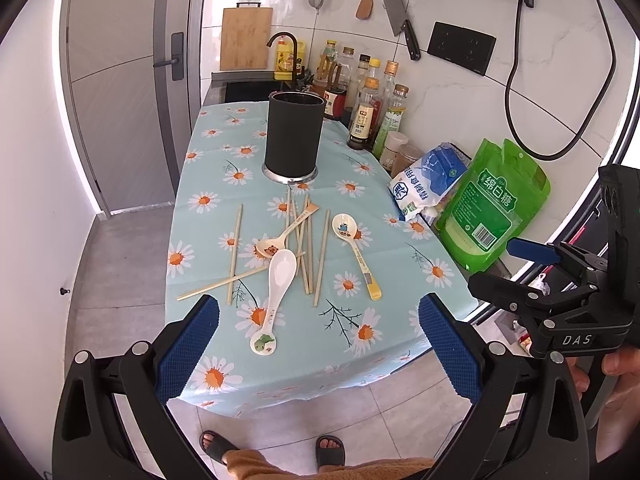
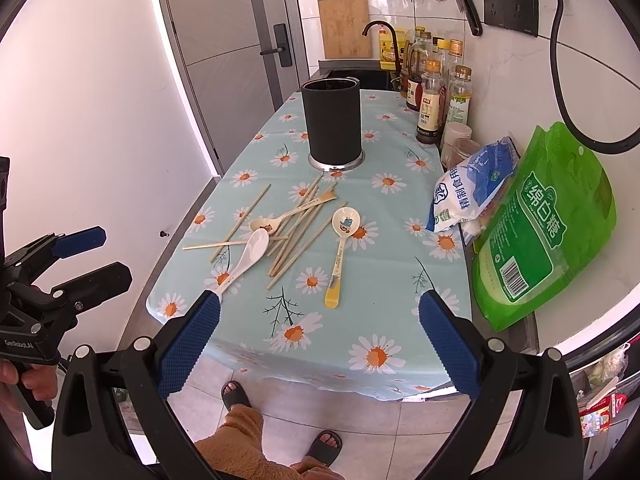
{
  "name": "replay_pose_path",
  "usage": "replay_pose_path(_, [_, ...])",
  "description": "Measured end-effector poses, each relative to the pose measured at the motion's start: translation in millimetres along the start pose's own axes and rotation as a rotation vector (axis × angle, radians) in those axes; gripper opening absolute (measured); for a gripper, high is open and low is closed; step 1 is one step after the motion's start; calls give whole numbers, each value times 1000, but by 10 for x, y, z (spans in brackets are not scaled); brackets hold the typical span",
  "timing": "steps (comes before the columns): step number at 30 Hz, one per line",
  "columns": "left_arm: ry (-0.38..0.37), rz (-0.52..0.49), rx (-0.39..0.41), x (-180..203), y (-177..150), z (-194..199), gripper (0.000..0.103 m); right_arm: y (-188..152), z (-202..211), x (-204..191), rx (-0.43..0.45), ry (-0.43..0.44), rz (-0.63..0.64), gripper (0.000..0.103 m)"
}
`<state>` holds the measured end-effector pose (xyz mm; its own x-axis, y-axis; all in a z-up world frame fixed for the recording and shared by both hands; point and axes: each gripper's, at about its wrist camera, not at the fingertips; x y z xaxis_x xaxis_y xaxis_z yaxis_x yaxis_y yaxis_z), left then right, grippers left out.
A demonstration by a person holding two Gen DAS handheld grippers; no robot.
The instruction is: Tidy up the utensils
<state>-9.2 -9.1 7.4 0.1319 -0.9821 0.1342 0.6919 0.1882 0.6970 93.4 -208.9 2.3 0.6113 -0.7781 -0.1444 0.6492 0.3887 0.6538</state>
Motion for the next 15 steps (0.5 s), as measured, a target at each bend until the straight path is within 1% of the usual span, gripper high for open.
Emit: replay_pose_path(15, [0, -4, -13, -31, -1, -23, 97, 0, -63, 52, -14, 3, -10, 99])
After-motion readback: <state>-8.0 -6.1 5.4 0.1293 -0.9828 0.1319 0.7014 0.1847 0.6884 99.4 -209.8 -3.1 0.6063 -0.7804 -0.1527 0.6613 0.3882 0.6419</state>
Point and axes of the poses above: each gripper's, at about its wrist camera, not at the fingertips, and z roughly against the way its jaws point, x to its right, y to its top, and after that the axes turned 2 degrees about -z, right-handed
